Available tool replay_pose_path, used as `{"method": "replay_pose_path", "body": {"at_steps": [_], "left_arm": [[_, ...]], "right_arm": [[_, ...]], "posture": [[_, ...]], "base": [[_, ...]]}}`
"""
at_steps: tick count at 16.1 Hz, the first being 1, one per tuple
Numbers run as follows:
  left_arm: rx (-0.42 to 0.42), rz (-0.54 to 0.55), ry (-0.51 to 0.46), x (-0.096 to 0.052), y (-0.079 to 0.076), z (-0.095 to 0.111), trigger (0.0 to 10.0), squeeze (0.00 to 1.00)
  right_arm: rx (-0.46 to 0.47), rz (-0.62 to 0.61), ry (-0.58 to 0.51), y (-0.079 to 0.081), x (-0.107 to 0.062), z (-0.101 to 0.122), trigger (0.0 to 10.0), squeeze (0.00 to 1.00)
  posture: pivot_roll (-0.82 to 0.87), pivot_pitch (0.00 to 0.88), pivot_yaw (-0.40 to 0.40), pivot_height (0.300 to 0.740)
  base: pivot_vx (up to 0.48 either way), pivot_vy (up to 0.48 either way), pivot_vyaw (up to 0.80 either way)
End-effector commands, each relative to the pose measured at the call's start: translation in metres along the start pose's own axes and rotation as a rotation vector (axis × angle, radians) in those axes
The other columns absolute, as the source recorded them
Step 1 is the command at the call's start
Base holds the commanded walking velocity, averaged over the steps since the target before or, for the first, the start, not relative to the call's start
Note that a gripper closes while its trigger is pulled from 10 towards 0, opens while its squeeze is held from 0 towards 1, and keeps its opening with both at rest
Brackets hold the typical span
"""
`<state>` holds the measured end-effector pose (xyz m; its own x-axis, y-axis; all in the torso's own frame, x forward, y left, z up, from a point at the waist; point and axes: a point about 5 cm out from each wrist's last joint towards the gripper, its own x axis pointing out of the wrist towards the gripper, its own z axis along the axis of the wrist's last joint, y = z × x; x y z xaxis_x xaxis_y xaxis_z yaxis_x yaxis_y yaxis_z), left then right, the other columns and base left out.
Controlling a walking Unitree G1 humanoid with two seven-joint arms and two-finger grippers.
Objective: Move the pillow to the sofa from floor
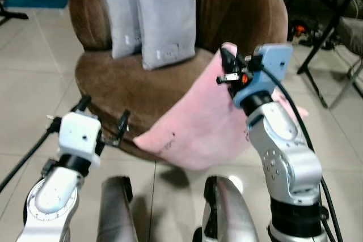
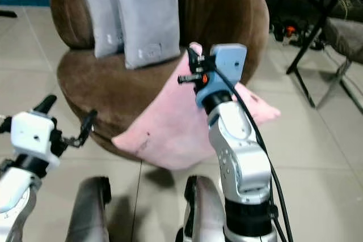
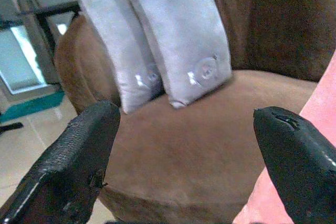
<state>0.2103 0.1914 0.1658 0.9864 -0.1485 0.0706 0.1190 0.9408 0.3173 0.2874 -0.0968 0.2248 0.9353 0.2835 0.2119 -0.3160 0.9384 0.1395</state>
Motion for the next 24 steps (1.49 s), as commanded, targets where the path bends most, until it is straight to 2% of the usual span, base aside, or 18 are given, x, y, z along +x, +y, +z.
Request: {"method": "replay_pose_path", "body": {"at_steps": [1,8,13,15,18,19,20,21,22,24], "left_arm": [[0.009,0.01,-0.009,0.001,0.0,0.002,10.0,0.85],[0.009,-0.041,-0.016,0.008,-0.01,0.001,10.0,0.85],[0.01,-0.037,-0.018,0.009,-0.009,0.002,10.0,0.85],[0.008,-0.041,-0.017,0.009,-0.01,0.001,10.0,0.84],[0.008,-0.046,-0.019,0.011,-0.01,0.001,10.0,0.84],[0.009,-0.048,-0.019,0.011,-0.01,0.001,10.0,0.84],[0.01,-0.051,-0.017,0.011,-0.01,0.001,10.0,0.85],[0.01,-0.054,-0.016,0.011,-0.011,0.001,10.0,0.84],[0.009,-0.056,-0.016,0.011,-0.012,0.001,10.0,0.85],[0.007,-0.058,-0.015,0.011,-0.013,0.0,10.0,0.85]], "right_arm": [[-0.014,0.007,-0.023,0.001,0.0,0.008,10.0,0.0],[-0.035,-0.028,-0.013,-0.006,-0.001,0.01,10.0,0.0],[-0.014,-0.012,-0.133,-0.004,0.011,0.041,10.0,0.0],[-0.017,-0.013,-0.149,-0.004,0.013,0.046,10.0,0.0],[-0.027,-0.023,-0.126,-0.005,0.013,0.04,10.0,0.0],[-0.056,-0.037,-0.116,-0.006,0.012,0.038,10.0,0.0],[-0.152,-0.074,-0.092,-0.01,0.012,0.031,10.0,0.0],[-0.113,-0.072,-0.066,-0.012,0.01,0.022,10.0,0.0],[-0.019,-0.07,-0.041,-0.013,0.007,0.014,10.0,0.0],[-0.032,-0.095,-0.024,-0.017,0.003,0.006,10.0,0.0]], "posture": [[0.16,0.0,-0.126,0.58],[0.15,0.0,-0.115,0.645],[0.16,0.0,-0.122,0.69],[0.16,0.0,-0.122,0.71],[0.16,0.0,-0.122,0.735],[0.16,0.0,-0.119,0.74],[0.16,0.0,-0.119,0.74],[0.16,0.0,-0.118,0.74],[0.16,0.0,-0.118,0.74],[0.15,0.0,-0.116,0.74]], "base": [[0.0,0.0,0.0],[0.0,0.0,0.0],[0.0,0.0,0.0],[0.0,0.0,0.0],[0.0,0.0,0.0],[0.0,0.0,0.0],[0.0,0.0,0.0],[0.0,0.0,0.0],[0.0,0.0,0.0],[0.0,0.0,0.0]]}}
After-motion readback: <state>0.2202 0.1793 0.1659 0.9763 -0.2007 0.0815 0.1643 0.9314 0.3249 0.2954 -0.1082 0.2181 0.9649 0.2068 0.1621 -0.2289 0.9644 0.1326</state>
